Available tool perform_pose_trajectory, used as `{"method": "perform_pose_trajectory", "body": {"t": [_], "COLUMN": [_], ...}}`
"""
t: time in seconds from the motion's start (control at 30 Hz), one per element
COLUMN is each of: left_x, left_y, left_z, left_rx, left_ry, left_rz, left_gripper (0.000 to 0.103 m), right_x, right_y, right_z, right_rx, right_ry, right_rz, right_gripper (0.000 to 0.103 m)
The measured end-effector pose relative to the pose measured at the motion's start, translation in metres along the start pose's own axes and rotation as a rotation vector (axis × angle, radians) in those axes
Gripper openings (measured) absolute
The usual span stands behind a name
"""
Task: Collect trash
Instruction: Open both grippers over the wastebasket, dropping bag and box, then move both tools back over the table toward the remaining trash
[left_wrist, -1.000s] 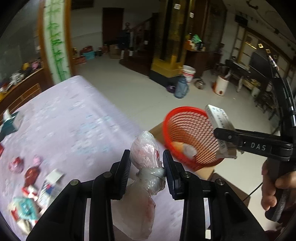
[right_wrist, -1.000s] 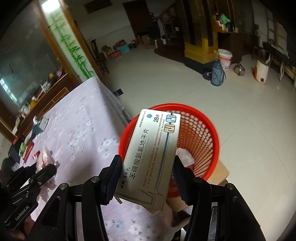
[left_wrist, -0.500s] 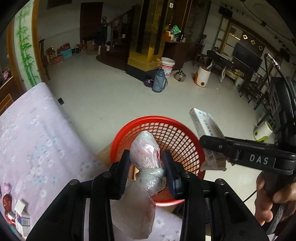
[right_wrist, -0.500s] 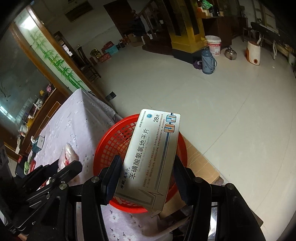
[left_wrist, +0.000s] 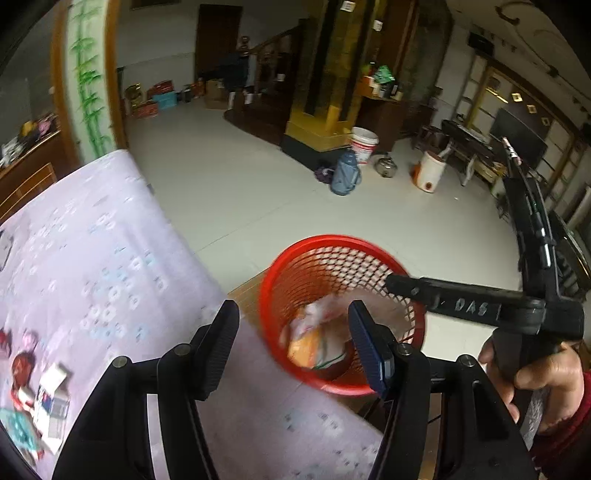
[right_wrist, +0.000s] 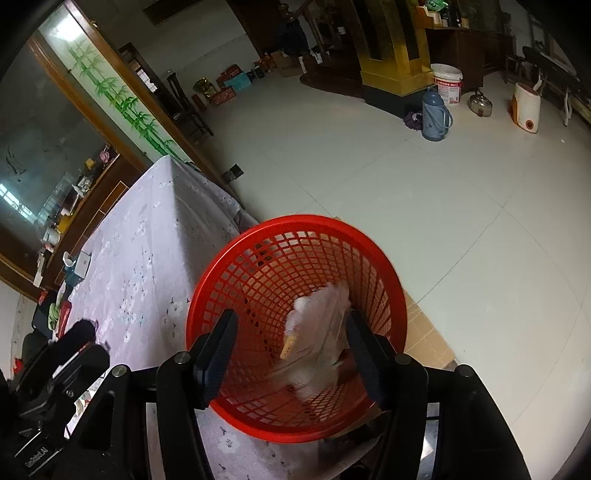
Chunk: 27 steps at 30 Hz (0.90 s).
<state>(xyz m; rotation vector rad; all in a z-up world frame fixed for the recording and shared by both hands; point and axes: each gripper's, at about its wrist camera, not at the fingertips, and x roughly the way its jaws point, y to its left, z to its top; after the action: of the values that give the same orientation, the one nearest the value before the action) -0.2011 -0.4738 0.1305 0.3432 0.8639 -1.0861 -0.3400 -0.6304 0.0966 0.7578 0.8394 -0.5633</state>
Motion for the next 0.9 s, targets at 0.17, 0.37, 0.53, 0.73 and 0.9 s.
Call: {"method": "perform_pose_trajectory", "body": {"t": [0.17,0.37,0.53,0.73,0.9], "left_x": [-0.020,-0.040,-0.058,-0.078,-0.097], "left_y": [0.021,0.045,0.065,0.089,0.114], "left_z": [-0.020,-0.037,-0.053,-0.076,-0.105], "left_rx": [-0.040,-0.064,-0.076,-0.104,-0.132], "left_ry": [-0.004,0.008,0.002,-0.006,0.003], "left_rz": [0.016,0.021,0.019,0.021,0.066], "left_gripper": [0.060,0.060,0.060,0.060,0.060], "right_x": [-0.005,-0.020,-0.033,-0.035,-0.025], "right_y": [0.012,0.043,0.068,0.099,0.136], "right_z": [-0.017,-0.048,-0.073,-0.098,-0.123], "right_rx": [-0.010,-0.020,-0.038,-0.061,-0.119], "right_ry": [0.005,0.012,0.008,0.027,0.068], "right_rz": [0.001,0.034,0.034,0.028,0.024], "right_gripper": [0.065,0.065,0.065,0.065,0.065]}}
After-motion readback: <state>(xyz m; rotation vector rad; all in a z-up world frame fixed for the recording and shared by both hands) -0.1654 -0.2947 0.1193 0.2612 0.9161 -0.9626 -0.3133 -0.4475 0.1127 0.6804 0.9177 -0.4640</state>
